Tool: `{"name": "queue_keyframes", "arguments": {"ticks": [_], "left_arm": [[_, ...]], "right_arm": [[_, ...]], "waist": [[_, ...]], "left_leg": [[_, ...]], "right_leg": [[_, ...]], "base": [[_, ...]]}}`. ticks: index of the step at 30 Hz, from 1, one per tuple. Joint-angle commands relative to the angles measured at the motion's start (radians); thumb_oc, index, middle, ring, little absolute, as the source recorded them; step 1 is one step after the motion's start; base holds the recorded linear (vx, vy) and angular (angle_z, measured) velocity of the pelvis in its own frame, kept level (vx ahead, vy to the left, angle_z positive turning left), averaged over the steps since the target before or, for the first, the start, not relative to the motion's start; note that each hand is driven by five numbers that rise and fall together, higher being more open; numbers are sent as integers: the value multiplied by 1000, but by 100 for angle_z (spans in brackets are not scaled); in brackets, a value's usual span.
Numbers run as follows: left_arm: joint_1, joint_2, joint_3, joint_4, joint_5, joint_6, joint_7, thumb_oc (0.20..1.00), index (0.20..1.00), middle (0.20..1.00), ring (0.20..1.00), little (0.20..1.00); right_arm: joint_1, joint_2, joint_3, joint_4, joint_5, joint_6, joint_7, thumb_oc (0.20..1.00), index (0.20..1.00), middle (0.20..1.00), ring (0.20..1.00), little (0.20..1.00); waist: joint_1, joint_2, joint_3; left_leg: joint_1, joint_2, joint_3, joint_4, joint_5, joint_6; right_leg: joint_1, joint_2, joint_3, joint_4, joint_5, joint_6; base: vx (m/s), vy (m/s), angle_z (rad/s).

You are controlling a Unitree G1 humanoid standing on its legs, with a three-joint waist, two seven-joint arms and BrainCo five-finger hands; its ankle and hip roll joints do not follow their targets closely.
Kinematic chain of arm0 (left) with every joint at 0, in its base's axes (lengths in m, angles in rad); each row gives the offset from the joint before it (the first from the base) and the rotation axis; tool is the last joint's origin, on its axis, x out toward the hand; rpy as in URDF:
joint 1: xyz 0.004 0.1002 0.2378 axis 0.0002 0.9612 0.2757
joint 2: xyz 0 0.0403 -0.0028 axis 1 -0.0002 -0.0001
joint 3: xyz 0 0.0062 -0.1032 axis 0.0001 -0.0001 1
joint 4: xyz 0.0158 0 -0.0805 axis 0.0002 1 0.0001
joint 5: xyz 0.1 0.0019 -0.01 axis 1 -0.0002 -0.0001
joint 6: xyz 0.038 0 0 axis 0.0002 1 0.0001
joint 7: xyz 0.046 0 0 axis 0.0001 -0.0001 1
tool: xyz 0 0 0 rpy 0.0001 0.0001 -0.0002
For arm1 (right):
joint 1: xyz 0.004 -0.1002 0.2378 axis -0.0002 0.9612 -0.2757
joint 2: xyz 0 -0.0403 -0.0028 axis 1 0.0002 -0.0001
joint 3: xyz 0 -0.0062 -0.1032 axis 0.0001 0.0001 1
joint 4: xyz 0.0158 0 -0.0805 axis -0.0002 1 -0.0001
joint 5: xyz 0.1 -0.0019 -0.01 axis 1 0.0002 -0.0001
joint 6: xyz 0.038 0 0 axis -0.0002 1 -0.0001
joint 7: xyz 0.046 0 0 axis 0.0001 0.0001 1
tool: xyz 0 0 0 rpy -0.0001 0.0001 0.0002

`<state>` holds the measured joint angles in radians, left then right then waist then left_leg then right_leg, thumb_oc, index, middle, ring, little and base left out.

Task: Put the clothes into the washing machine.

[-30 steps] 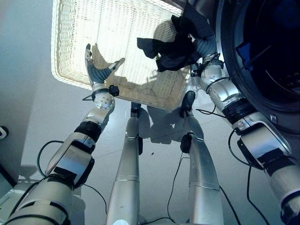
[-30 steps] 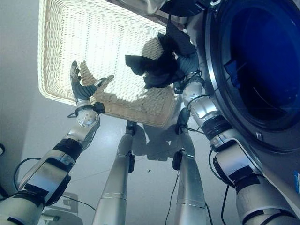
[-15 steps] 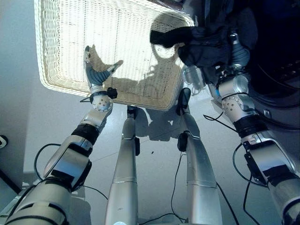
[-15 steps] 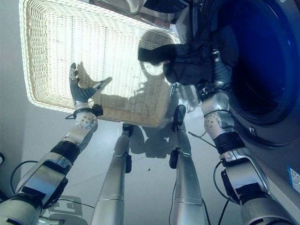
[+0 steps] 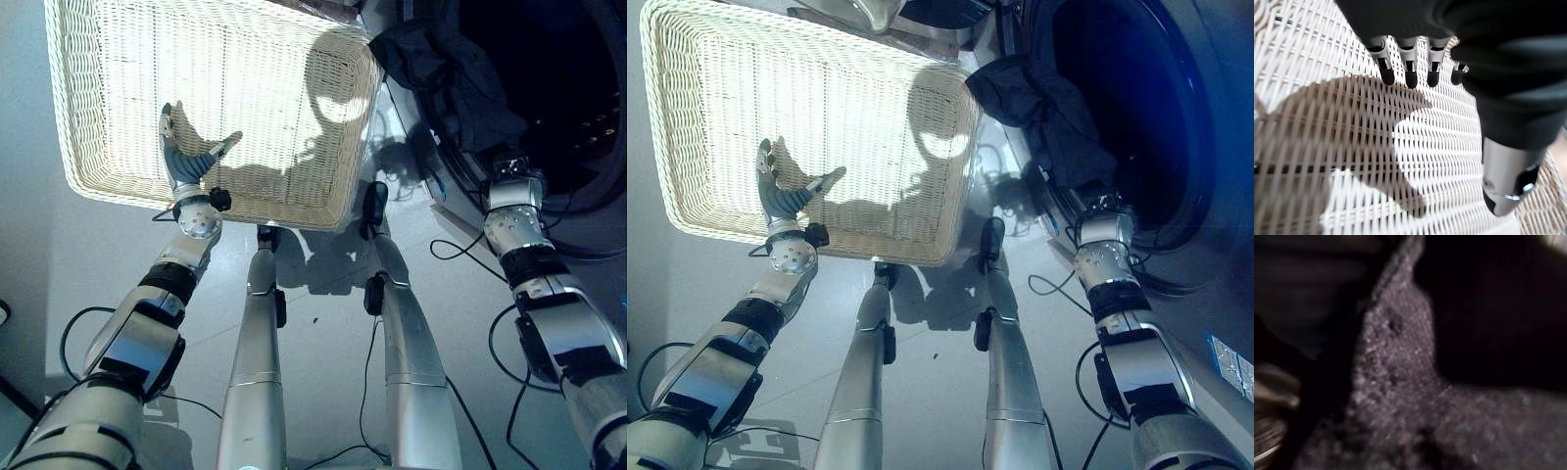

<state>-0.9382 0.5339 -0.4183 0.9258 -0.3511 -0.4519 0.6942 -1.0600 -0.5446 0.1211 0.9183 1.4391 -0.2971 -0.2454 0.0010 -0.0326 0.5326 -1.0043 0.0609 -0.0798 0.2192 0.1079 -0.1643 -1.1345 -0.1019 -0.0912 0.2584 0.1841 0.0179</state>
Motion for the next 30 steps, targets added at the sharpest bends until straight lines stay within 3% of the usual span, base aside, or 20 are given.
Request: {"name": "queue_keyframes", "arguments": {"ticks": [1, 4, 6, 7, 8, 9, 14, 15, 16, 17, 19, 22, 23, 27, 30], "left_arm": [[-11, 11, 19, -5, -28, -46, 9, 1000, 1000, 1000, 1000, 1000], [97, 27, -1, -48, -12, -103, 40, 1000, 1000, 1000, 1000, 1000], [129, 59, 5, -84, -24, -96, 39, 1000, 1000, 1000, 1000, 1000], [132, 62, 7, -86, -26, -95, 38, 1000, 1000, 1000, 1000, 1000], [147, 83, 18, -97, -36, -91, 27, 1000, 1000, 1000, 1000, 1000], [153, 94, 24, -101, -39, -90, 15, 1000, 1000, 1000, 1000, 1000], [160, 119, 35, -97, -49, -83, -11, 1000, 1000, 1000, 1000, 1000], [151, 125, 38, -91, -62, -84, -21, 1000, 1000, 1000, 1000, 1000], [155, 125, 37, -88, -65, -86, -24, 1000, 1000, 1000, 1000, 1000], [150, 130, 38, -83, -70, -91, -37, 1000, 1000, 1000, 1000, 1000], [146, 133, 36, -81, -73, -91, -47, 1000, 1000, 1000, 1000, 1000], [122, 128, 11, -80, -74, -74, -59, 1000, 1000, 1000, 1000, 1000], [114, 126, 1, -80, -70, -69, -57, 1000, 1000, 1000, 1000, 1000], [100, 120, -17, -87, -69, -58, -52, 1000, 1000, 1000, 1000, 1000], [100, 119, -18, -90, -71, -60, -46, 1000, 1000, 1000, 1000, 1000]], "right_arm": [[-24, -150, 27, 13, 0, -21, -102, 200, 200, 200, 200, 200], [-127, -285, 38, 39, -115, -281, -349, 200, 200, 200, 200, 200], [-156, -340, 52, -29, -225, -340, -512, 200, 200, 200, 200, 200], [-158, -344, 53, -38, -247, -340, -536, 200, 200, 200, 200, 200], [-176, -396, 49, -79, -326, -347, -655, 200, 200, 200, 200, 200], [-182, -424, 44, -94, -341, -347, -692, 200, 200, 200, 200, 200], [-178, -499, 27, -123, -440, -321, -804, 200, 200, 200, 200, 200], [-186, -508, 29, -111, -449, -307, -820, 504, 504, 504, 504, 504], [-184, -508, 31, -108, -447, -306, -819, 564, 564, 564, 564, 564], [-184, -514, 34, -85, -445, -274, -793, 1000, 1000, 1000, 1000, 1000], [-184, -518, 42, -67, -443, -229, -774, 1000, 1000, 1000, 1000, 1000], [-182, -512, 126, 25, -513, 22, -657, 1000, 1000, 1000, 1000, 1000], [-190, -511, 160, 59, -562, 62, -634, 1000, 1000, 1000, 1000, 1000], [-215, -493, 242, 36, -720, 148, -671, 1000, 1000, 1000, 1000, 1000], [-230, -478, 316, -69, -972, 291, -741, 1000, 1000, 1000, 1000, 1000]], "waist": [[2, 65, -13], [16, 56, -13], [13, 43, -13], [11, 41, -13], [5, 28, -13], [3, 20, -13], [-7, 3, -13], [-9, 3, -13], [-8, 4, -13], [-7, 4, -13], [-6, 5, -13], [7, 12, -13], [12, 15, -13], [19, 24, -13], [18, 28, -13]], "left_leg": [[7, -87, 44, -37, 26, 77], [11, -82, 30, -32, 3, 79], [19, -82, 27, -37, -1, 80], [20, -82, 27, -37, -1, 81], [25, -82, 26, -36, -3, 83], [27, -80, 23, -36, -4, 85], [36, -85, 16, -23, -11, 92], [28, -88, 16, -20, -3, 94], [37, -88, 16, -19, -12, 94], [31, -91, 17, -17, -3, 95], [32, -94, 16, -15, -3, 96], [35, -104, 9, -9, -9, 100], [32, -106, 5, -11, -6, 103], [19, -112, 2, -10, -4, 107], [9, -116, 6, -11, -4, 111]], "right_leg": [[38, 61, -65, 40, -24, 115], [56, 61, -68, 39, -33, 119], [69, 70, -71, 27, -28, 121], [71, 71, -71, 25, -27, 121], [80, 77, -71, 19, -25, 122], [86, 79, -71, 19, -26, 121], [100, 90, -62, 22, -35, 114], [93, 91, -62, 23, -30, 109], [101, 92, -61, 27, -39, 111], [97, 90, -62, 26, -34, 108], [99, 89, -63, 26, -34, 108], [102, 85, -65, 33, -43, 107], [98, 84, -67, 33, -42, 106], [85, 81, -73, 37, -43, 105], [73, 81, -73, 37, -43, 104]], "base": [[0, 0, 0], [4, -24, -1], [-18, -28, -4], [0, 0, 0], [0, 0, 0], [0, 0, 0], [2, 7, -1], [32, 31, -4], [9, 28, -3], [0, 0, 0], [0, 0, 0], [10, -12, 2], [12, -39, 5], [7, -19, 2], [0, 0, 0]]}}
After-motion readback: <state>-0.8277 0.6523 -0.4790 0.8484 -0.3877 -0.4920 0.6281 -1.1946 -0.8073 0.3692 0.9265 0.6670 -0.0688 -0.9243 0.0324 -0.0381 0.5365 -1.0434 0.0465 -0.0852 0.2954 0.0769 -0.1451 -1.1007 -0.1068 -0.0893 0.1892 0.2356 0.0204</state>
